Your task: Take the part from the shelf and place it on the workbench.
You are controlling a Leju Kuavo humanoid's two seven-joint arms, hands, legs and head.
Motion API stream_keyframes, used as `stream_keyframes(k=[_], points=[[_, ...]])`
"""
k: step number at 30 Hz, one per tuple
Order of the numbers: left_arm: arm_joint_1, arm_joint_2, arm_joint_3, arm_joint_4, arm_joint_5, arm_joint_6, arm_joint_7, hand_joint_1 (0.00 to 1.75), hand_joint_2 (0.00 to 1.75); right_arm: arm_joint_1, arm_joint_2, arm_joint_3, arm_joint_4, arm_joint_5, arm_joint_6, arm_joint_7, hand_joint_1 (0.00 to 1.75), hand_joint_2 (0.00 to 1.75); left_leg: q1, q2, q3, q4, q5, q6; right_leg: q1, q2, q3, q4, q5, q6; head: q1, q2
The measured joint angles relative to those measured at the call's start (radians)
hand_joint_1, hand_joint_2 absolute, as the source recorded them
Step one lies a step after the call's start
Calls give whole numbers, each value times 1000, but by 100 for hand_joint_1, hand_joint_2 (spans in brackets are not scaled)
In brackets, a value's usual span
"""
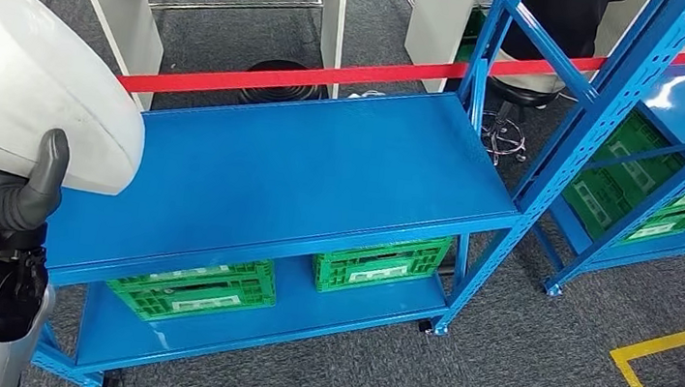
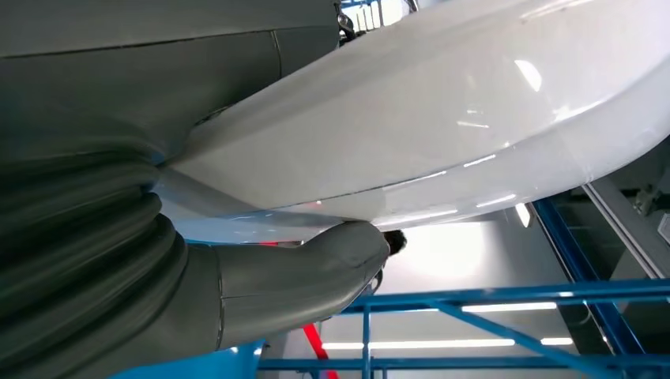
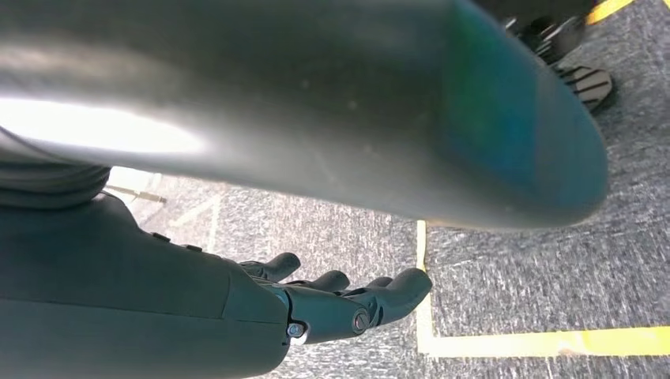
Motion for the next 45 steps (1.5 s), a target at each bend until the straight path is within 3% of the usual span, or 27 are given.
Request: stream_keyframes(k=[2, 3, 6, 8, 10, 12, 13, 14, 15, 17, 19, 21, 22, 24, 26, 27, 28, 29, 31, 33, 34, 37, 39, 41, 42, 43, 45], points=[[2, -1, 2, -8, 1, -7, -1, 175, 175, -2, 0, -2, 0, -1, -6, -3, 0, 0, -1, -1, -4, 6, 3, -8, 6, 0, 59, -108, 45, -10, 0, 0], [2, -1, 3, -11, 1, -9, -1, 175, 175, -3, 0, -3, 0, -1, -8, -5, 0, 0, -2, -2, -6, 7, 6, -13, 9, 0, 69, -132, 53, -15, 0, 0], [5, 0, 9, -19, 2, -12, -3, 175, 175, -6, 2, -4, 0, 3, -9, -11, 0, 0, -2, -4, -11, 5, 15, -36, 8, 1, 59, -143, 69, -32, -1, 0], [8, 3, 13, -23, 3, -14, -3, 175, 175, -6, 4, -5, 0, 6, -8, -15, 0, 0, 1, -3, -29, 46, -31, -52, 2, -1, 47, -151, 87, -45, -4, 0], [10, 5, 15, -25, 3, -16, -2, 175, 175, -6, 5, -5, 0, 9, -8, -14, 0, 0, 11, -2, -65, 159, -123, -67, 0, -3, 27, -152, 105, -51, -7, 0], [14, 6, 15, -25, 3, -19, -1, 175, 175, -6, 6, -5, 0, 9, -9, -10, 0, 0, 20, -2, -85, 267, -176, -78, -1, -4, 2, -151, 122, -48, -8, 0], [16, 6, 15, -25, 3, -20, 0, 175, 175, -5, 6, -6, 0, 9, -10, -7, 0, 0, 23, -1, -73, 278, -171, -82, -3, -4, -10, -150, 131, -46, -8, 0], [18, 6, 15, -24, 3, -21, 1, 175, 175, -5, 7, -6, 0, 9, -10, -4, 0, 0, 27, -1, -42, 252, -149, -85, -5, -5, -22, -149, 140, -42, -8, 0], [19, 7, 15, -24, 3, -21, 0, 175, 175, -6, 8, -6, 0, 9, -10, -2, 0, 0, 30, -1, 7, 192, -123, -88, -7, -5, -32, -147, 147, -38, -8, 0], [19, 7, 15, -24, 3, -22, 0, 175, 175, -6, 9, -6, 0, 8, -10, -1, 0, 0, 29, -3, 107, 49, -107, -87, -10, -4, -46, -143, 162, -26, -8, 0], [19, 8, 15, -23, 3, -23, -1, 175, 175, -5, 9, -7, 0, 8, -10, -1, 0, 0, 23, -6, 144, -19, -117, -75, -10, -2, -50, -145, 177, -12, -10, 0], [17, 8, 15, -19, 3, -23, -2, 175, 175, -4, 10, -7, 0, 8, -9, -3, 0, 0, 21, -5, 133, -22, -105, -55, -12, -1, -51, -150, 191, 4, -13, 0], [13, 8, 15, -17, 3, -23, -2, 175, 175, -3, 10, -7, 0, 8, -9, -3, 0, 0, 21, -3, 127, -23, -96, -44, -13, -1, -57, -145, 182, 9, -13, 0], [5, 7, 14, -12, 2, -23, -1, 175, 175, -3, 10, -8, 0, 9, -8, -4, 0, 0, 23, 1, 107, -26, -72, -26, -14, -1, -84, -79, 109, 14, -12, 0], [-2, 6, 14, -7, -2, -21, 2, 175, 175, -5, 9, -8, 0, 9, -8, -6, 0, 0, 19, 3, 78, -24, -49, -18, -10, -1, -122, 55, 12, 15, -10, 0], [-3, 5, 14, -5, -7, -19, 4, 175, 175, -6, 9, -8, 0, 10, -7, -9, 0, 0, 16, 3, 62, -22, -38, -16, -8, -1, -132, 112, -10, 15, -10, 0], [-5, 4, 14, -3, -12, -17, 7, 175, 175, -7, 8, -8, 0, 10, -6, -13, 0, 0, 14, 4, 46, -19, -27, -15, -5, -1, -128, 140, -9, 13, -10, 0], [-8, 2, 14, -1, -16, -14, 9, 175, 175, -8, 8, -9, 0, 11, -4, -17, 0, 0, 11, 4, 31, -16, -18, -16, -2, -1, -105, 131, 11, 8, -10, 0], [-15, 0, 14, -1, -21, -10, 11, 175, 175, -10, 8, -10, 0, 13, 0, -21, 0, 0, 7, 4, 3, -7, -1, -18, 6, -1, -6, 14, 48, -8, -10, 0], [-22, -2, 14, -1, -24, -8, 12, 175, 175, -13, 6, -10, 0, 15, 3, -21, 0, 0, 4, 5, -12, 0, 13, -25, 15, -2, 82, -112, 44, -23, -10, 0], [-26, -3, 14, -1, -25, -8, 13, 175, 175, -14, 6, -10, -1, 16, 4, -19, 0, 0, 5, 6, -15, 0, 20, -30, 18, -2, 99, -143, 37, -28, -10, 0], [-31, -5, 13, 2, -29, -8, 18, 175, 175, -14, 6, -13, -1, 18, 3, -7, 0, 0, 5, 5, -24, -3, 32, -49, 15, -4, 88, -163, 62, -44, -7, 0], [-33, -5, 13, 7, -29, -8, 19, 175, 175, -14, 6, -18, -1, 16, 4, -1, 0, 0, 8, 3, -46, 45, -30, -61, 8, -8, 66, -172, 90, -54, -11, 0], [-34, -5, 13, 16, -30, -9, 18, 175, 175, -13, 6, -23, -1, 11, 4, 0, 0, 0, 17, 2, -73, 163, -130, -75, 7, -9, 36, -173, 115, -57, -14, 0], [-35, -5, 13, 23, -30, -10, 16, 175, 175, -13, 6, -25, -1, 8, 4, 2, 0, 0, 21, 2, -81, 223, -156, -80, 7, -9, 20, -172, 127, -56, -14, 0], [-36, -5, 12, 31, -30, -12, 16, 175, 175, -13, 6, -27, -1, 6, 3, 3, 0, 0, 25, 2, -79, 264, -159, -85, 6, -9, 3, -170, 139, -54, -14, 0], [-41, -6, 10, 46, -30, -14, 15, 175, 175, -13, 6, -30, -1, 4, 1, 8, 0, 0, 31, 3, -30, 249, -109, -91, 3, -11, -30, -166, 162, -48, -14, 0]])
